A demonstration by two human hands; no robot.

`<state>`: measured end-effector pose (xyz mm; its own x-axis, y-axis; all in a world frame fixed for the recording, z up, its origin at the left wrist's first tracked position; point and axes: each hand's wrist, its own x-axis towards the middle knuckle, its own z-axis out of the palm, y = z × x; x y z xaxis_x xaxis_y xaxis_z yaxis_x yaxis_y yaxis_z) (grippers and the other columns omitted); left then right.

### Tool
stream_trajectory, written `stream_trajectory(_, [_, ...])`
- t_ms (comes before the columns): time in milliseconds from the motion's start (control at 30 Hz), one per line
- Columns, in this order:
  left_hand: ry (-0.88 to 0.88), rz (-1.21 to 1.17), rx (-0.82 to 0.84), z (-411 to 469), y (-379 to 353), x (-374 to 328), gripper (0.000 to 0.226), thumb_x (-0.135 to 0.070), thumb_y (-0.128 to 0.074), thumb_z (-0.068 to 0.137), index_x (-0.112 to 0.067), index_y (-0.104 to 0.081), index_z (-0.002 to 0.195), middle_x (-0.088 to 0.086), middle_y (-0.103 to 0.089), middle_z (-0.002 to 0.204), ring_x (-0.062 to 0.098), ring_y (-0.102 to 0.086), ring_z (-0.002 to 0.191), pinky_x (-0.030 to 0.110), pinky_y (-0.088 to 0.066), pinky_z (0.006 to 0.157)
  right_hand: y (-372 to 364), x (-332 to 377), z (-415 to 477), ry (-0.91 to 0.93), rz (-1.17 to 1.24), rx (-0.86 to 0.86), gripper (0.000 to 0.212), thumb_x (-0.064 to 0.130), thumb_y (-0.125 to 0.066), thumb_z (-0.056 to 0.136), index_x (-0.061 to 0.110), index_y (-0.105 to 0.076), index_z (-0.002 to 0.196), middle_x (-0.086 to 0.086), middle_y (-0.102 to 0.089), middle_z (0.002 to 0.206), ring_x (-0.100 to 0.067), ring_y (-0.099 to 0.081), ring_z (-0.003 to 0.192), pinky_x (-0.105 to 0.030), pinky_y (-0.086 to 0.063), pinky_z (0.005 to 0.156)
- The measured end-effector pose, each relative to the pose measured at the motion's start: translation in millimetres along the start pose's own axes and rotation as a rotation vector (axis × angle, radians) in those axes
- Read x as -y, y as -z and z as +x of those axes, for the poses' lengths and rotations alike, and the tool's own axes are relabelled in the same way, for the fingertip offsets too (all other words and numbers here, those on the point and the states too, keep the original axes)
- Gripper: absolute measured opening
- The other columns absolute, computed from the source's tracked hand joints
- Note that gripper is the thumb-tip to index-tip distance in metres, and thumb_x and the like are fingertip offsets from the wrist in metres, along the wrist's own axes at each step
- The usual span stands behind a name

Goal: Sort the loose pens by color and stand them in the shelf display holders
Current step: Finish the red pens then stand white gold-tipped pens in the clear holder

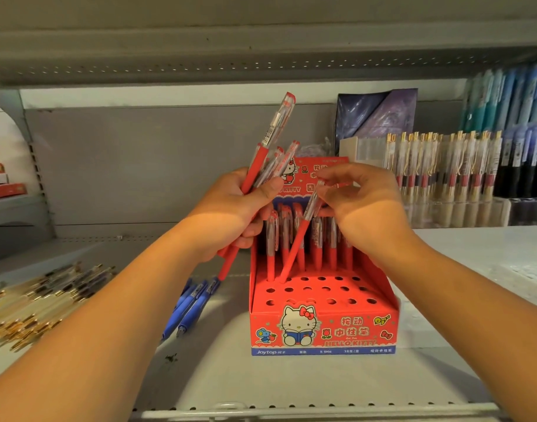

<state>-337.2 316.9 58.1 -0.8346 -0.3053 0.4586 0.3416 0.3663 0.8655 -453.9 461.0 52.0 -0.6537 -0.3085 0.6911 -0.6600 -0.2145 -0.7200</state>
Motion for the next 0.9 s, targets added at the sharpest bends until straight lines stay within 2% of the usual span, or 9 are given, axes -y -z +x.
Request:
stream_trajectory(133, [-0.004,-0.014,0.009,0.1,-1.3,0.3,0.014,-0.029,-0.057,0.098,-0.017,-0.052,0.092,0.006,-0.054,0.063,0.012,-0.032,0.037,0.017,-0.026,0.037,1.0,-3.7,4.5,0.012,-0.089,-0.03,0.016,-0.003,-0.065,0.088,0.012,-0.071,0.09,0.009,-0.063,0.075,-0.017,-0.061,0.069,-0.029,-0.056,0.069])
stream_trajectory(233, [-0.009,-0.014,0.016,-0.3,-1.3,0.2,0.013,-0.03,-0.058,0.097,-0.018,-0.053,0.097,0.007,-0.055,0.063,0.013,-0.032,0.037,0.017,-0.027,0.037,0.6,-3.9,0.4,0.075,-0.109,-0.015,0.021,-0.001,-0.066,0.088,0.019,-0.07,0.088,0.011,-0.064,0.073,-0.007,-0.059,0.063,-0.018,-0.051,0.063])
stream_trajectory(300, [-0.016,-0.015,0.021,-0.5,-1.5,0.0,0.015,-0.031,-0.058,0.097,-0.018,-0.054,0.102,0.008,-0.056,0.065,0.013,-0.032,0.037,0.017,-0.027,0.038,-1.1,-4.7,-5.4,0.159,-0.145,0.077,0.021,-0.001,-0.067,0.087,0.019,-0.072,0.091,0.012,-0.065,0.073,0.001,-0.059,0.059,-0.012,-0.047,0.061])
stream_trajectory(433, [-0.034,-0.023,0.027,-0.5,-1.7,-0.6,0.016,-0.033,-0.059,0.096,-0.019,-0.055,0.1,0.01,-0.058,0.066,0.012,-0.033,0.036,0.017,-0.028,0.037,-4.7,-5.8,-15.1,0.261,-0.334,0.314,0.027,0.009,-0.068,0.087,0.024,-0.075,0.109,0.015,-0.07,0.094,0.011,-0.06,0.077,-0.007,-0.046,0.076])
stream_trajectory(500, [-0.039,-0.032,0.041,-0.7,-1.5,-0.7,0.014,-0.033,-0.06,0.096,-0.02,-0.056,0.096,0.01,-0.061,0.066,0.011,-0.034,0.035,0.017,-0.029,0.036,-2.2,-3.5,-14.0,0.266,-0.359,0.326,0.027,0.014,-0.066,0.089,0.03,-0.075,0.109,0.019,-0.071,0.092,0.011,-0.059,0.076,-0.011,-0.047,0.077])
stream_trajectory(600, [-0.049,-0.029,0.065,-1.6,-0.6,0.1,0.012,-0.028,-0.064,0.094,-0.02,-0.058,0.088,0.01,-0.061,0.065,0.011,-0.034,0.033,0.017,-0.03,0.035,1.5,-0.2,-11.8,0.208,-0.387,0.341,0.023,0.022,-0.065,0.091,0.037,-0.075,0.105,0.013,-0.074,0.09,-0.005,-0.065,0.083,-0.034,-0.053,0.085])
stream_trajectory(667, [-0.059,-0.015,0.083,-2.2,-1.1,1.2,0.012,-0.025,-0.069,0.09,-0.022,-0.061,0.082,0.009,-0.058,0.062,0.011,-0.033,0.033,0.017,-0.031,0.035,2.7,0.7,-10.3,0.175,-0.394,0.374,0.021,0.027,-0.064,0.091,0.04,-0.074,0.104,0.01,-0.075,0.091,-0.013,-0.067,0.088,-0.041,-0.052,0.087])
stream_trajectory(800, [-0.059,-0.008,0.105,-3.0,-3.2,1.7,0.013,-0.027,-0.076,0.083,-0.027,-0.064,0.077,0.006,-0.056,0.059,0.01,-0.033,0.031,0.017,-0.031,0.035,5.8,3.6,-8.6,0.129,-0.422,0.426,0.016,0.032,-0.063,0.091,0.042,-0.074,0.1,0.006,-0.075,0.088,-0.015,-0.069,0.086,-0.038,-0.054,0.084])
stream_trajectory(900, [-0.062,-0.029,0.103,-3.7,-3.4,0.3,0.024,-0.036,-0.073,0.076,-0.019,-0.059,0.085,0.006,-0.056,0.059,0.01,-0.034,0.031,0.016,-0.03,0.034,3.4,3.1,-12.9,0.133,-0.441,0.46,0.02,0.021,-0.065,0.091,0.036,-0.076,0.098,0.011,-0.074,0.085,-0.008,-0.067,0.078,-0.029,-0.053,0.076])
